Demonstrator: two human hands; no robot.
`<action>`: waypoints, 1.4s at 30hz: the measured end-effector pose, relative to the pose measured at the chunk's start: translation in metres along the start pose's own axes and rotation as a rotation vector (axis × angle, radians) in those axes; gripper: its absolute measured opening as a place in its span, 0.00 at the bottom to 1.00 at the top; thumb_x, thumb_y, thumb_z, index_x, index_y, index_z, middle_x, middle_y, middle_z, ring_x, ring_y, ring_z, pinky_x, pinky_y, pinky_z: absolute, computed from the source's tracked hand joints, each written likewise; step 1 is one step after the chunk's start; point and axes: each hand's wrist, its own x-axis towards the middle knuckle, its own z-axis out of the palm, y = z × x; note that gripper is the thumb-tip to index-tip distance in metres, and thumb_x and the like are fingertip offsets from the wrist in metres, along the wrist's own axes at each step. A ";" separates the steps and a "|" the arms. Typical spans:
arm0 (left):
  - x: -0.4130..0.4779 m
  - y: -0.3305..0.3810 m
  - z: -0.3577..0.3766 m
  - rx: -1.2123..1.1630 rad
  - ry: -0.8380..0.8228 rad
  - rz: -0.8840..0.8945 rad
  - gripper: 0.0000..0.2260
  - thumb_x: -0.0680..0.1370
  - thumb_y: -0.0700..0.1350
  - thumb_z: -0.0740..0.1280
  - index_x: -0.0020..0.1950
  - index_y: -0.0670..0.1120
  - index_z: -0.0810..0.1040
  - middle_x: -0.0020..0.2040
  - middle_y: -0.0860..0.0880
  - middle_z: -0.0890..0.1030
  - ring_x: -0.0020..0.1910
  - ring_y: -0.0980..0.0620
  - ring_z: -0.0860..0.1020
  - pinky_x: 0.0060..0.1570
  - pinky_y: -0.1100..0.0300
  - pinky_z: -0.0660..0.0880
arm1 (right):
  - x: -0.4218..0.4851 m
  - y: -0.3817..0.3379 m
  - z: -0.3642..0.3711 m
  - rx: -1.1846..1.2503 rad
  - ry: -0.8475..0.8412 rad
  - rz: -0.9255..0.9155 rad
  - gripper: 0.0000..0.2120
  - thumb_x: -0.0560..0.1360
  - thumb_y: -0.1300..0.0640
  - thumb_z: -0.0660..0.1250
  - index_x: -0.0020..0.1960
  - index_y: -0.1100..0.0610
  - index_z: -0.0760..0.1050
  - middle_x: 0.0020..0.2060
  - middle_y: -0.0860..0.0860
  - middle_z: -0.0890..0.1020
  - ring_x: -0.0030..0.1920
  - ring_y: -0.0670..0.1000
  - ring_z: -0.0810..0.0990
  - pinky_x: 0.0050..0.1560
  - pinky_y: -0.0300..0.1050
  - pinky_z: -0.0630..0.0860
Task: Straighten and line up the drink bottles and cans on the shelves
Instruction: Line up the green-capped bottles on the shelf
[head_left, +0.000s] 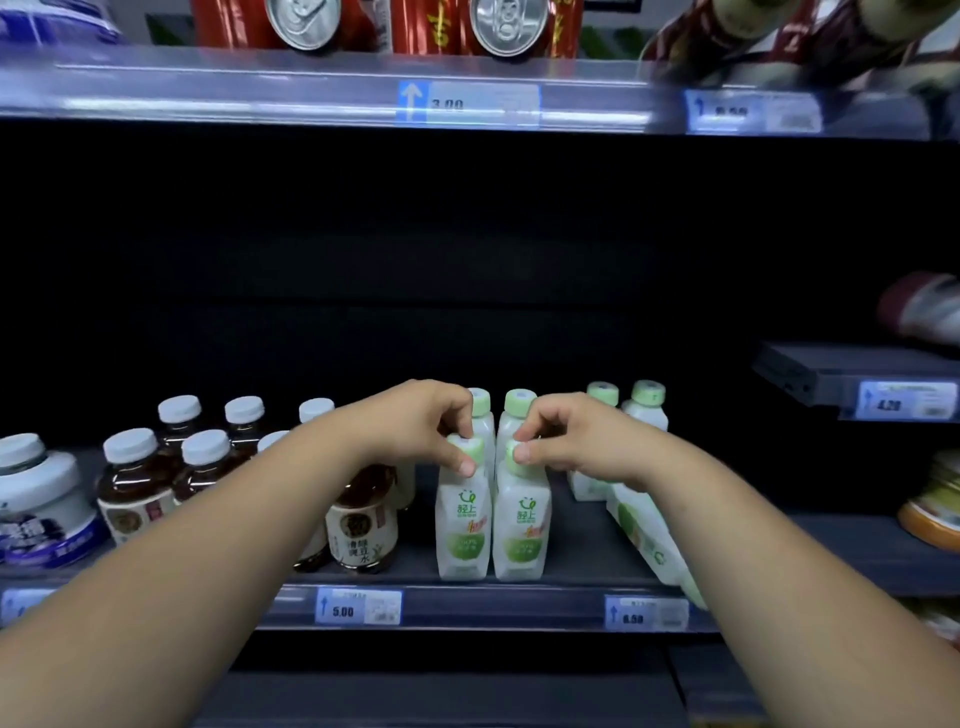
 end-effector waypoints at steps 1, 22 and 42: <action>0.004 -0.001 -0.005 -0.017 -0.023 0.002 0.13 0.67 0.52 0.80 0.43 0.51 0.80 0.43 0.50 0.82 0.43 0.51 0.80 0.47 0.53 0.77 | 0.003 -0.003 -0.005 -0.011 -0.009 0.008 0.06 0.72 0.53 0.77 0.46 0.55 0.83 0.36 0.42 0.81 0.36 0.42 0.75 0.41 0.43 0.74; 0.066 -0.034 -0.004 -0.078 -0.143 -0.074 0.13 0.75 0.47 0.74 0.58 0.54 0.78 0.53 0.55 0.81 0.53 0.55 0.79 0.52 0.62 0.74 | 0.060 0.025 -0.005 0.140 0.102 0.086 0.10 0.76 0.58 0.73 0.56 0.53 0.79 0.52 0.52 0.83 0.47 0.47 0.81 0.42 0.41 0.78; 0.044 0.084 0.024 -0.093 0.279 0.270 0.13 0.75 0.52 0.73 0.59 0.55 0.79 0.57 0.58 0.79 0.58 0.63 0.76 0.54 0.67 0.72 | -0.032 0.055 -0.053 0.299 0.371 -0.082 0.12 0.73 0.64 0.74 0.54 0.53 0.81 0.52 0.52 0.85 0.53 0.49 0.82 0.57 0.47 0.79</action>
